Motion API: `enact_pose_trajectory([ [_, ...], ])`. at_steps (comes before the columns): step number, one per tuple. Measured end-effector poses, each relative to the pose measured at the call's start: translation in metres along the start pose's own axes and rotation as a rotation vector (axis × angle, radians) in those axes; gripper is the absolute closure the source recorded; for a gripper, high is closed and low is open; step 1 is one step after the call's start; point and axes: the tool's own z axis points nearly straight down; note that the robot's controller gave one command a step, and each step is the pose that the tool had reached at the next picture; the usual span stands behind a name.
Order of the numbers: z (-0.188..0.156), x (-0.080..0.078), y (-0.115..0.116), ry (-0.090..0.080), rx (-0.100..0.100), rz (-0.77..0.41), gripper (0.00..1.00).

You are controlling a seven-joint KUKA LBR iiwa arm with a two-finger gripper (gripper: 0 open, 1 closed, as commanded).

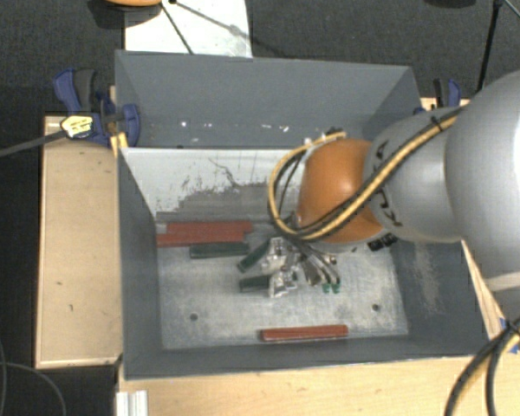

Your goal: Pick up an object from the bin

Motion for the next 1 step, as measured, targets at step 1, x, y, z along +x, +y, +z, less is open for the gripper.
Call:
enact_pose_trajectory([
  [1,-0.1861,-0.0028,-0.0151,-0.005,0.0,-0.075,1.0],
])
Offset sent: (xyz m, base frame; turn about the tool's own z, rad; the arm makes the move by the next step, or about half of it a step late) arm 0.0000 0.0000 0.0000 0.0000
